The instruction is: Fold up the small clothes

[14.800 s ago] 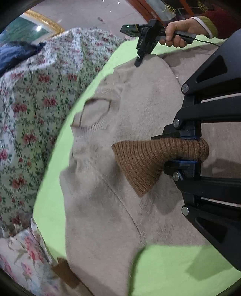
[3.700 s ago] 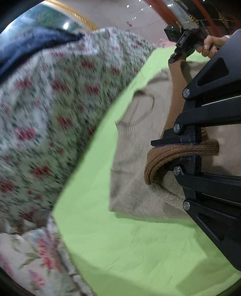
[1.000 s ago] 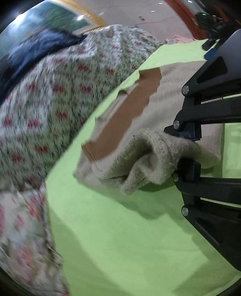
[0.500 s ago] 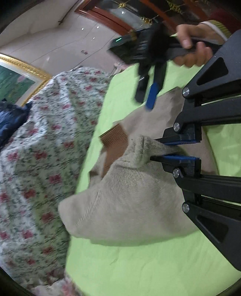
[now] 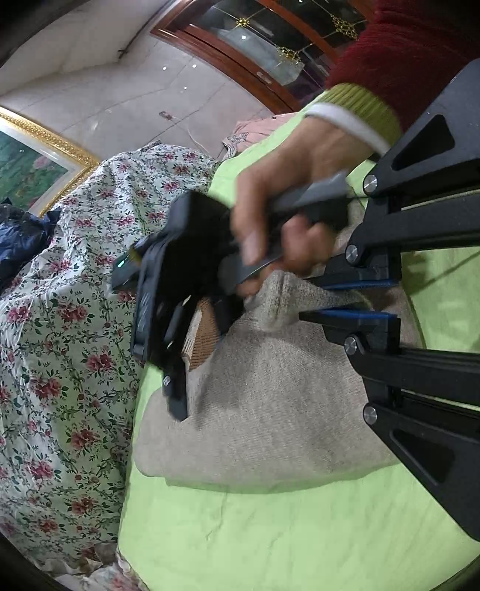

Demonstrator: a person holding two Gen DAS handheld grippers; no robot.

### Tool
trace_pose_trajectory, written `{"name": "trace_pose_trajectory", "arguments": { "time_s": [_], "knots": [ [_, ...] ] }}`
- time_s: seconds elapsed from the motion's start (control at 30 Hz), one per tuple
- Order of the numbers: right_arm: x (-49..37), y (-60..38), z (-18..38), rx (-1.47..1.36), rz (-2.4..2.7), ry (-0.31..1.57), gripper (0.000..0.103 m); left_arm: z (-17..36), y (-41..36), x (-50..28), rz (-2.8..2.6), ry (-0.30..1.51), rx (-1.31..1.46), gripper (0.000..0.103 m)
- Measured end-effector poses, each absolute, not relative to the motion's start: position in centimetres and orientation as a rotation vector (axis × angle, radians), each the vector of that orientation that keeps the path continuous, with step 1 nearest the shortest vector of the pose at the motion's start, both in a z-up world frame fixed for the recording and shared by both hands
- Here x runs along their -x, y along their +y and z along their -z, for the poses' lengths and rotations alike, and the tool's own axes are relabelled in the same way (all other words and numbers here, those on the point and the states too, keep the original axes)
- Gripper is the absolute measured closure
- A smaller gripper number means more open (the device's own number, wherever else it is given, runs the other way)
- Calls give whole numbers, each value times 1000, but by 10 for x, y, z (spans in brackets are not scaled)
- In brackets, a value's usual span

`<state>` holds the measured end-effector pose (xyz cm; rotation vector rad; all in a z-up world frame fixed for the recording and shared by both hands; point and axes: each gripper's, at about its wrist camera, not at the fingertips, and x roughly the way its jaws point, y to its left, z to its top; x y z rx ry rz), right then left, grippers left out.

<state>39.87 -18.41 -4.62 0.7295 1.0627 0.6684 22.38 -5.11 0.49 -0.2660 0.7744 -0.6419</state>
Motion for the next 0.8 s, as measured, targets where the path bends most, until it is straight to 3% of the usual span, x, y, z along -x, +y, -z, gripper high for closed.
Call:
{"name": "trace_pose_trajectory", "arguments": {
  "time_s": [0.03, 0.07, 0.1, 0.43, 0.63, 0.8],
  "knots": [
    [-405, -185, 46, -726, -656, 1054, 55, -5, -52, -224, 641, 781, 264, 95],
    [-408, -186, 45, -731, -651, 1056, 77, -5, -53, -225, 638, 783, 262, 95],
    [-411, -188, 43, -745, -657, 1053, 86, -6, -55, -226, 641, 783, 263, 95],
    [-332, -273, -40, -577, -544, 802, 87, -28, -130, -207, 849, 754, 243, 95],
    [-302, -343, 10, -585, -323, 897, 87, 14, -194, -219, 914, 907, 217, 95],
    [-297, -356, 34, -599, -291, 915, 88, 30, -211, -218, 892, 933, 168, 95]
  ]
}}
